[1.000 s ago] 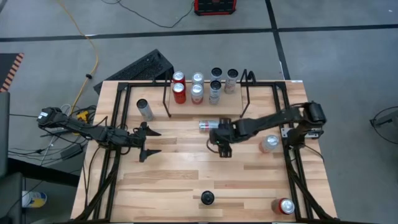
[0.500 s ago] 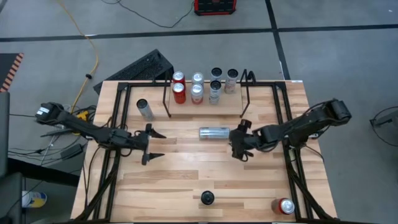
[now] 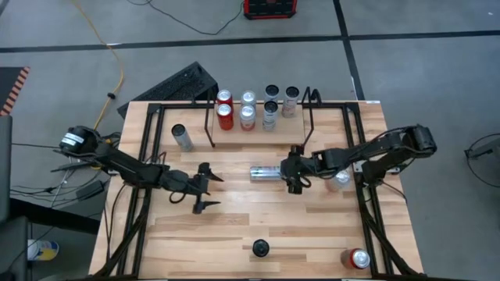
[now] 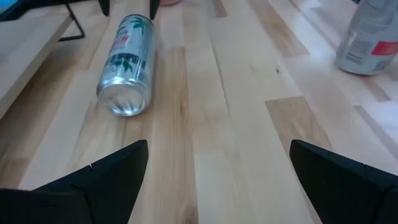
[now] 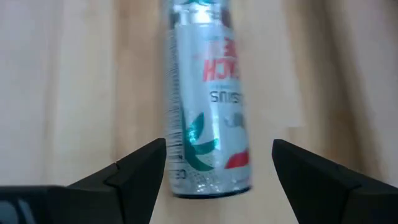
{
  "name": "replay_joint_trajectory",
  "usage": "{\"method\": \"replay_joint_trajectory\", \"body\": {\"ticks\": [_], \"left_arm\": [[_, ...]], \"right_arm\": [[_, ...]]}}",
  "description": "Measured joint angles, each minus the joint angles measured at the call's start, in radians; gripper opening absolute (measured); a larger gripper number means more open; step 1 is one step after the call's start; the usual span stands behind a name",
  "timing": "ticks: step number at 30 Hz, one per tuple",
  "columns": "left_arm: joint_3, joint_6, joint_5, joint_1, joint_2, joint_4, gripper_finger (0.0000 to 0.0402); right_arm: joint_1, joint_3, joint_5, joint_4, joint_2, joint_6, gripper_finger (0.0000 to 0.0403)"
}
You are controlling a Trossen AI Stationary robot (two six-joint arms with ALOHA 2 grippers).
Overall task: Place canned beverage on shelf
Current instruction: Put the right white pink soda can on the shelf and align with other white pink soda can
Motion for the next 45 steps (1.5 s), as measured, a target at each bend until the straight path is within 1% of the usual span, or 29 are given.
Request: {"method": "replay_joint_trajectory", "body": {"ticks": [2, 5, 9, 14, 17, 21, 25, 27, 29, 33, 37, 39, 41, 43, 45], "left_arm": [[0.024, 0.017, 0.022, 0.010, 0.026, -0.001, 0.0379], [0.050, 0.029, 0.059, 0.033, 0.052, -0.002, 0.0379], [0.061, 0.036, 0.090, 0.063, 0.068, -0.001, 0.0379], [0.061, 0.025, 0.124, 0.087, 0.068, -0.011, 0.0379], [0.061, 0.024, 0.138, 0.096, 0.068, -0.016, 0.0379], [0.061, 0.024, 0.143, 0.098, 0.068, -0.036, 0.0379], [0.061, 0.029, 0.144, 0.097, 0.068, -0.057, 0.0379], [0.061, 0.033, 0.144, 0.097, 0.068, -0.066, 0.0379], [0.060, 0.034, 0.143, 0.097, 0.068, -0.068, 0.0379], [0.060, 0.037, 0.143, 0.097, 0.068, -0.075, 0.0379], [0.060, 0.056, 0.143, 0.097, 0.068, -0.075, 0.0379], [0.060, 0.067, 0.143, 0.097, 0.068, -0.073, 0.0379], [0.060, 0.073, 0.142, 0.097, 0.068, -0.069, 0.0379], [0.060, 0.075, 0.142, 0.097, 0.068, -0.064, 0.0379], [0.060, 0.075, 0.144, 0.097, 0.068, -0.062, 0.0379]], "right_arm": [[-0.020, 0.011, -0.057, 0.008, 0.020, 0.000, 0.0319], [-0.046, 0.021, -0.077, -0.014, 0.086, -0.014, 0.0319], [-0.068, 0.063, -0.154, 0.004, 0.178, -0.036, 0.0319], [-0.061, 0.125, -0.187, -0.039, 0.279, -0.080, 0.0316], [-0.057, 0.162, -0.213, -0.071, 0.310, -0.108, 0.0304], [-0.046, 0.226, -0.210, -0.173, 0.328, -0.105, 0.0282], [-0.014, 0.293, -0.179, -0.304, 0.295, -0.093, 0.0282], [0.003, 0.349, -0.158, -0.368, 0.269, -0.091, 0.0282], [0.022, 0.422, -0.117, -0.476, 0.248, -0.074, 0.0282], [0.068, 0.605, -0.032, -0.793, 0.254, -0.030, 0.0282], [0.123, 0.819, 0.053, -1.133, 0.329, -0.020, 0.0282], [0.145, 0.901, 0.095, -1.286, 0.385, -0.049, 0.0282], [0.163, 0.928, 0.112, -1.307, 0.433, -0.116, 0.0281], [0.174, 0.928, 0.101, -1.267, 0.450, -0.231, 0.0281], [0.186, 0.934, 0.125, -1.302, 0.509, -0.297, 0.0281]]}}
